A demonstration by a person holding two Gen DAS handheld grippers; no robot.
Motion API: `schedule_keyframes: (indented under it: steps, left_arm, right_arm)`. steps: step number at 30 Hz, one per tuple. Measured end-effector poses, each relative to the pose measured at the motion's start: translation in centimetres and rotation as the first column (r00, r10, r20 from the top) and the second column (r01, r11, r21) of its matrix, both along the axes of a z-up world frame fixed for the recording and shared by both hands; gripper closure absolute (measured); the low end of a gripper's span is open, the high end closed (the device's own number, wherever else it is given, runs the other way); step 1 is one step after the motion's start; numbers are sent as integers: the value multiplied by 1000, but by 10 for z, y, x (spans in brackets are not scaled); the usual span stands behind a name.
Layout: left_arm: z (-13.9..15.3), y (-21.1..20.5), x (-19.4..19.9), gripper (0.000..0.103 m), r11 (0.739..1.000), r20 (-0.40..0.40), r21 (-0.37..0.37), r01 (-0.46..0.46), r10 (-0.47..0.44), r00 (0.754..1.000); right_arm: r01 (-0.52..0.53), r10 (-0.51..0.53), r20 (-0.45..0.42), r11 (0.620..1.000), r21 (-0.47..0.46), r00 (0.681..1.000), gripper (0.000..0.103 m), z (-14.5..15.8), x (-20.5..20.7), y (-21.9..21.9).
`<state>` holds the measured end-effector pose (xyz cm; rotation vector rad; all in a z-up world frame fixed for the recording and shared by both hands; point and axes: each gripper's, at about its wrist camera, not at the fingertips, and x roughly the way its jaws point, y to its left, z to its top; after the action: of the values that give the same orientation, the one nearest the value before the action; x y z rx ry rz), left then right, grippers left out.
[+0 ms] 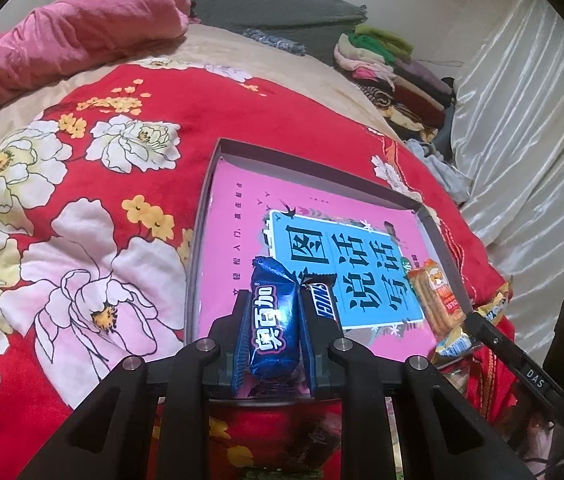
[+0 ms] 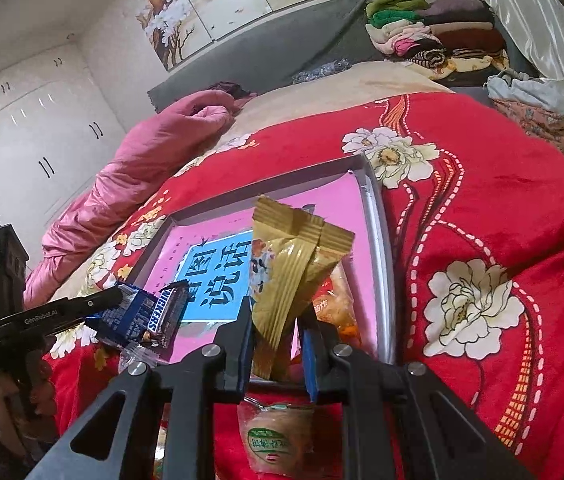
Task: Organize snacks
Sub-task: 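Place the blue biscuit pack beside the Snickers while the right tool lowers the gold snack into the tray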
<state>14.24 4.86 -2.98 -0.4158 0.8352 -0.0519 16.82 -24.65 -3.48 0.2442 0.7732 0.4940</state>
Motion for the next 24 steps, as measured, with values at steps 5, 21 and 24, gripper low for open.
schedule_keyframes:
  steps: [5,21,24]
  left_arm:
    - [-2,3,1,78,1000,-6,-4,-7,7,1000]
    - [-8,4,2,72,1000,-30,-5,-7,7,1000]
    - [-10,3,2,64,1000,-35,-9,-5,4,999]
  right_arm:
    - [22,-22,2,1000,-7,1000,75,1,-1,-4]
    - [19,-19,5,1000,-22,1000,73,2,0,-3]
    - [12,-12,14,999,-33,1000,73,3,-2,-1]
